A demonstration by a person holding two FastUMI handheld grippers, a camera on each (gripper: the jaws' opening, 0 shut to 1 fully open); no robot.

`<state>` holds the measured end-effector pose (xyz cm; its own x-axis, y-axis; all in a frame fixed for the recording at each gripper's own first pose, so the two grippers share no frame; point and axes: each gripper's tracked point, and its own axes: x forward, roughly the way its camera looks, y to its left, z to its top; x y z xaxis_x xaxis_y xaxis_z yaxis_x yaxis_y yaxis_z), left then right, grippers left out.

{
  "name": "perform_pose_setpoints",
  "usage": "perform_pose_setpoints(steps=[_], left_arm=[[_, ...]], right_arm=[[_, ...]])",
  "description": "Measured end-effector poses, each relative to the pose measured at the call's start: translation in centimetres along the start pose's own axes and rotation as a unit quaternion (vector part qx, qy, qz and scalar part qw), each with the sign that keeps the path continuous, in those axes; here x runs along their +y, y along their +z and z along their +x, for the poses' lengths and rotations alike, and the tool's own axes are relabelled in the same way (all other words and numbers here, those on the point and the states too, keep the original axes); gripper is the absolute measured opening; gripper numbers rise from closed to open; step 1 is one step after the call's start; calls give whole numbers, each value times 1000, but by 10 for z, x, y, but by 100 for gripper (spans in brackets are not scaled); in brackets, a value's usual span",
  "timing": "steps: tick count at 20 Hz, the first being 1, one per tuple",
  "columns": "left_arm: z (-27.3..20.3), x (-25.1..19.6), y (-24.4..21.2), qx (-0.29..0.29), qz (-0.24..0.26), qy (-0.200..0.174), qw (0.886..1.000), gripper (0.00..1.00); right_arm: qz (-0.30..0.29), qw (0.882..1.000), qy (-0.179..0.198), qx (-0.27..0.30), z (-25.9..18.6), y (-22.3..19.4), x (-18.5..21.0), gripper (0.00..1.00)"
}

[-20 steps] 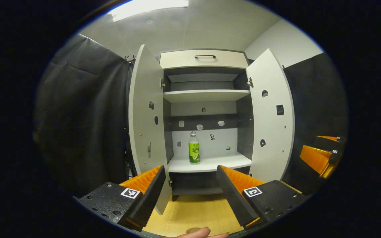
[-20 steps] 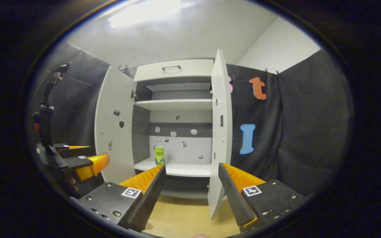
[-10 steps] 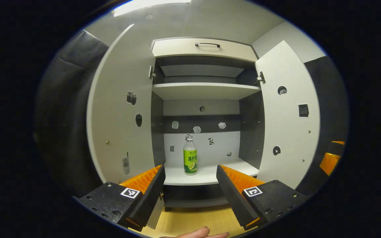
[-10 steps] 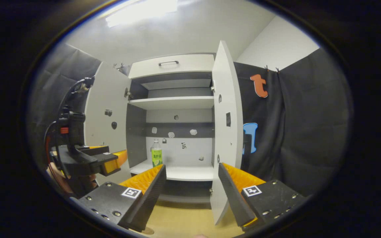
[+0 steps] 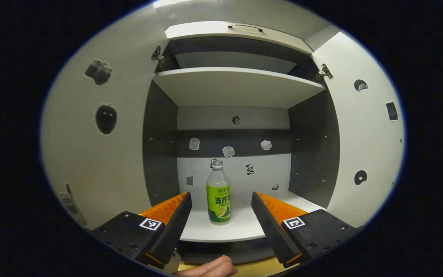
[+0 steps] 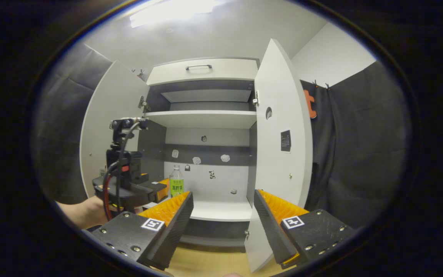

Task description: Grasp the bottle in the cabinet with the left hand and place it on the coaster, then close the right door with the right hand and the left door with the left hand.

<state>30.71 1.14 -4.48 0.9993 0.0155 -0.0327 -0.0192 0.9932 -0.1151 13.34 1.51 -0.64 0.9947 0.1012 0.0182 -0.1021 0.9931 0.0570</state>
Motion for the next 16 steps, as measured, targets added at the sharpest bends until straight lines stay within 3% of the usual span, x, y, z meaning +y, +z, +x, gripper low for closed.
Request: perform_pose_setpoints(steps=[7, 12, 16], left_arm=[[84, 6, -35, 17, 8, 1, 1000, 99], [121, 5, -54, 38, -16, -2, 999, 99], [136, 29, -63, 55, 6, 55, 997, 99]], right_arm=[[11, 1000, -26, 13, 22, -16, 6, 96], [8, 998, -47, 34, 24, -30, 6, 93], [-12, 999, -43, 31, 20, -28, 13, 96]])
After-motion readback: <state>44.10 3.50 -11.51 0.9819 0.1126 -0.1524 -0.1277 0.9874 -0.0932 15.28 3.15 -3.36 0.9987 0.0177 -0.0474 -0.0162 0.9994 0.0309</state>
